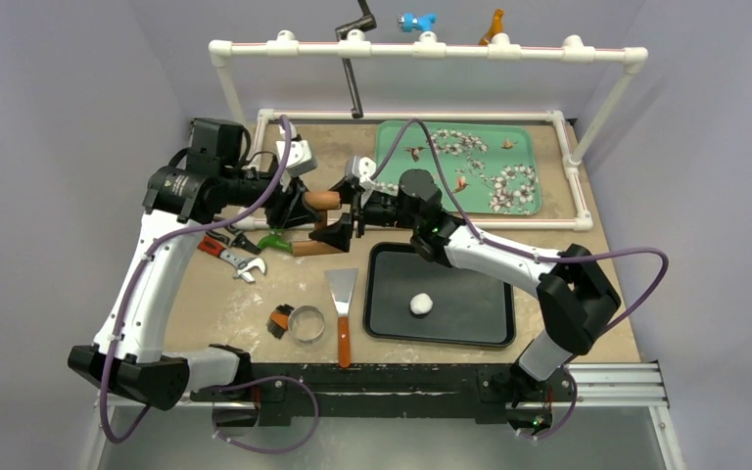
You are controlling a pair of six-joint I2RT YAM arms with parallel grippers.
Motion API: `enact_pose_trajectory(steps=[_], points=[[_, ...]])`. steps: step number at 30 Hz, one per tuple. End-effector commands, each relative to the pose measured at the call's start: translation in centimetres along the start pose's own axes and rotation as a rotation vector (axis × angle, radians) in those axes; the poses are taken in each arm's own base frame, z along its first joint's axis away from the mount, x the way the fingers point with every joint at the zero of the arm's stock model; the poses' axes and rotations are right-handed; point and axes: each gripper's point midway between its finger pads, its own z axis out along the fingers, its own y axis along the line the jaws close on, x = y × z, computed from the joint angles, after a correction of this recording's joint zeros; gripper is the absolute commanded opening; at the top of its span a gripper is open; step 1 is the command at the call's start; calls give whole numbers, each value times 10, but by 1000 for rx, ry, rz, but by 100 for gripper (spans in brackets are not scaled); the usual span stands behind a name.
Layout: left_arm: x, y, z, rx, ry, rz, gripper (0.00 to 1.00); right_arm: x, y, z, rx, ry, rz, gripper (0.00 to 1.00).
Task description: Roll out the dumpling wrappers from the dough
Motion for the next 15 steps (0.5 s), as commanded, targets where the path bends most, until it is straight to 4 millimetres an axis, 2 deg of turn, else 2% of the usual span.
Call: enact_pose_trajectory(steps=[1, 2, 4, 7, 11, 15], points=[[10, -1, 5, 20, 31, 41, 0, -20, -7, -10, 28, 27, -52, 91], [13, -1, 5, 15, 40, 47, 0, -28, -6, -11, 20, 42, -74, 98], [19, 1, 5, 1, 61, 55, 0, -27, -7, -16, 22, 111, -88, 99], [27, 2, 8, 4, 80, 56, 0, -14, -10, -26, 44, 222, -121, 99], [33, -2, 16, 35, 91, 51, 0, -8, -8, -30, 38, 239, -122, 94], [34, -9, 21, 68, 100, 56, 0, -9, -13, -22, 33, 220, -133, 86]])
